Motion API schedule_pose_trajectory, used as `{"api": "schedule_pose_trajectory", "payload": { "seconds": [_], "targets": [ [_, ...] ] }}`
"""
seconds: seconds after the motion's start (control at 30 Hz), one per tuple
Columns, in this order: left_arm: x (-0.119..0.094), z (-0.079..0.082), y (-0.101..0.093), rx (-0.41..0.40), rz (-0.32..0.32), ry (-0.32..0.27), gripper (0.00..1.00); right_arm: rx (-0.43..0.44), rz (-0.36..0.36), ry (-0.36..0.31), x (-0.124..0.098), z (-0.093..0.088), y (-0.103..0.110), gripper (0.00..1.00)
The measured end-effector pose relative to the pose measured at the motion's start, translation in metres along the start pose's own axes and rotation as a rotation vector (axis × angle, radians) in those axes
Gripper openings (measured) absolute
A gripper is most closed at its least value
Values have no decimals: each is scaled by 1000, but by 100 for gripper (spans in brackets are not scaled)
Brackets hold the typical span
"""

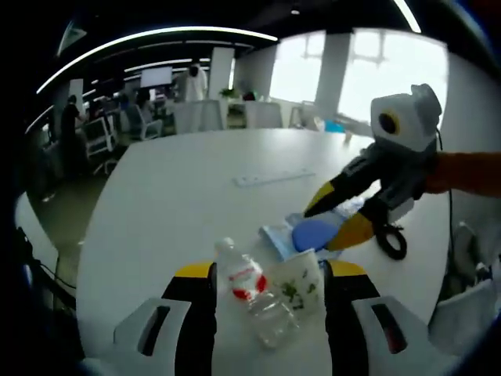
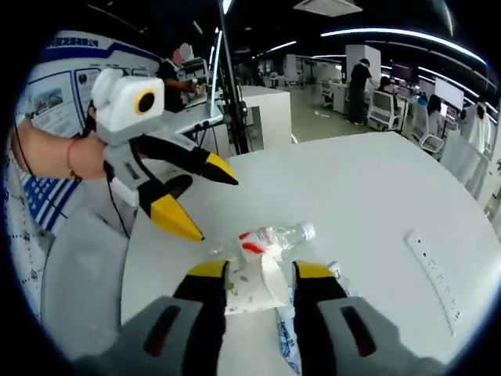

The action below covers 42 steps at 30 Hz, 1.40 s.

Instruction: Arrange the tabletop items into an orderly group along one side of the table until the central work area is clear of visible clutter.

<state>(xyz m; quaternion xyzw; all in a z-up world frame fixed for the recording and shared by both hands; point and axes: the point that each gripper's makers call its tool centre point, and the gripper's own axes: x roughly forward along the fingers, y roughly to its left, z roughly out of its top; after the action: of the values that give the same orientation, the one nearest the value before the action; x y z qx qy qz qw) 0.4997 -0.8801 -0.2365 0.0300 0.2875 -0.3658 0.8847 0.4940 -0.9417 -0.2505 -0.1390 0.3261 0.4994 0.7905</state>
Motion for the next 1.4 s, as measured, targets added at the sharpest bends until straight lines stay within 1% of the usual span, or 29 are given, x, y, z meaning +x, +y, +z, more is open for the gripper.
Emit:
{"api": "schedule_pose_trajectory", "payload": {
  "seconds": [0.07,0.13,0.17,0.27,0.37,0.57,0.6,0.77,0.83,1.03,1.17,1.3,1.4],
  "targets": [
    [-1,-1,1,-7,1,-2,51,-42,36,62,6,-7,3,30],
    [-1,-2,2,-11,-1,-4,51,-78,50,94,12,-10,4,30],
    [-1,-3,3,-13,0,-6,50,-92,63,123,15,-15,5,30],
    [-2,-3,4,-18,-1,-9,50,-116,78,158,21,-21,5,29],
    [-2,-3,5,-20,-2,-16,49,-115,112,189,27,-27,6,27],
    [-2,-6,6,-32,-8,-24,48,-125,129,216,32,-27,0,24],
    [-2,-6,6,-31,-7,-23,48,-124,142,227,33,-29,0,24],
    [-1,-6,6,-35,-12,-33,46,-121,197,277,37,-38,6,23],
    [0,-5,7,-39,-14,-38,46,-116,203,291,39,-41,5,22],
    [2,-3,8,-44,-16,-47,45,-118,236,305,40,-42,10,17],
    [4,-3,7,-47,-23,-49,44,-126,259,304,38,-41,16,13],
    [6,-2,4,-51,-32,-54,44,-125,293,310,35,-41,28,10],
    [7,-2,2,-48,-39,-54,44,-112,329,323,32,-44,41,6]
  ]
}}
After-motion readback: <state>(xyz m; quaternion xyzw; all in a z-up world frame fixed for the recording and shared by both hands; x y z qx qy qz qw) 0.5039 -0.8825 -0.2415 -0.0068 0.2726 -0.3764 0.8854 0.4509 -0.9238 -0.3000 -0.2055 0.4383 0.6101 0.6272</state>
